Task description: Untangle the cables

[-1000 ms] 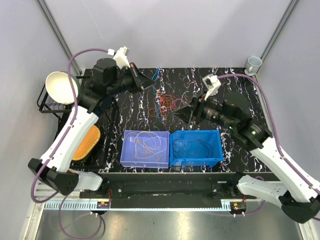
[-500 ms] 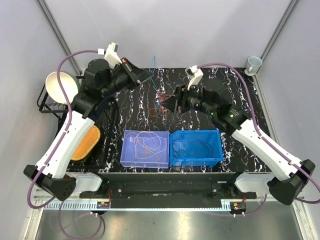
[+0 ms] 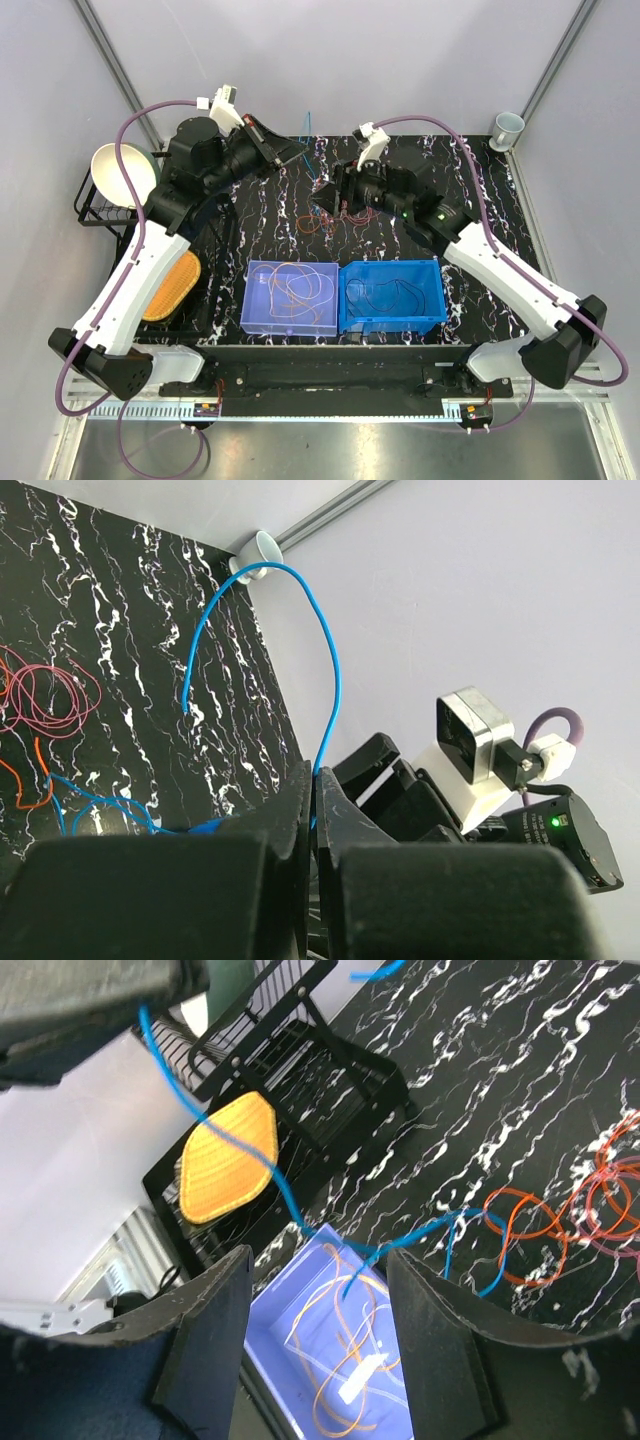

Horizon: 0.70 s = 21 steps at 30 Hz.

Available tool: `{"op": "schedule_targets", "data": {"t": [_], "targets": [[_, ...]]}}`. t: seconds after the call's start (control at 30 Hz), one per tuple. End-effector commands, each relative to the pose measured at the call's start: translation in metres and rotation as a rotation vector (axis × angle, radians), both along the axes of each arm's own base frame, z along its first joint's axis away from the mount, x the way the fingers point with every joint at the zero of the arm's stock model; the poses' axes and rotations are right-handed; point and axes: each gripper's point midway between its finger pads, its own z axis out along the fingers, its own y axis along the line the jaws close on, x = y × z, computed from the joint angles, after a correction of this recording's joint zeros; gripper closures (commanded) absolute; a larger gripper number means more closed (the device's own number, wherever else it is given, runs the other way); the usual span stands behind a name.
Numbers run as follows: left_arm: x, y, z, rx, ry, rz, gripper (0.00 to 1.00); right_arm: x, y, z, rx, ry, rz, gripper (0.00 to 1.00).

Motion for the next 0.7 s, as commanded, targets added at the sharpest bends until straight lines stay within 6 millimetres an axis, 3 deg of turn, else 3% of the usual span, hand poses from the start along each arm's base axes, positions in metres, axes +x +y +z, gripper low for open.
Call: {"op": "schedule_targets", "data": {"t": [0.0, 0.13, 0.17, 0.27, 0.3, 0.37, 0.4, 0.43, 0.47, 0.67], "targets": [[-0.003, -0.003, 0.023, -0.042, -0.066, -0.018, 1.0, 0.011, 0.012, 0.033, 0.028, -0.123, -0.013, 0.38], [-0.003, -0.003, 0.023, -0.038, -0.07, -0.02, 1.0, 0.014, 0.018, 0.038, 0.016, -0.149, -0.015, 0.39], [-0.003, -0.003, 0.022, -0.035, -0.07, -0.019, 1.0, 0.016, 0.019, 0.037, 0.013, -0.151, -0.022, 0.5], [-0.002, -0.002, 0.022, -0.024, -0.079, -0.013, 1.0, 0.015, 0.016, 0.042, 0.017, -0.159, -0.036, 0.95], [-0.002, -0.002, 0.021, -0.018, -0.083, -0.014, 1.0, 0.013, 0.016, 0.044, 0.019, -0.161, -0.038, 1.0], [0.0, -0.001, 0.019, 0.022, -0.116, -0.019, 0.81, 0.013, 0.005, 0.053, 0.026, -0.183, -0.079, 1.0], [0.001, 0.0, 0.016, 0.041, -0.124, -0.018, 0.68, 0.014, -0.001, 0.058, 0.025, -0.198, -0.103, 1.0], [0.003, 0.002, 0.01, 0.069, -0.122, -0.005, 0.46, 0.014, -0.007, 0.066, 0.021, -0.217, -0.126, 1.0], [0.006, 0.006, 0.003, 0.108, -0.132, 0.007, 0.37, 0.012, -0.018, 0.078, 0.029, -0.241, -0.163, 1.0], [0.023, 0.029, -0.048, 0.245, -0.065, 0.074, 0.27, 0.007, -0.044, 0.126, 0.044, -0.325, -0.236, 1.0]]}}
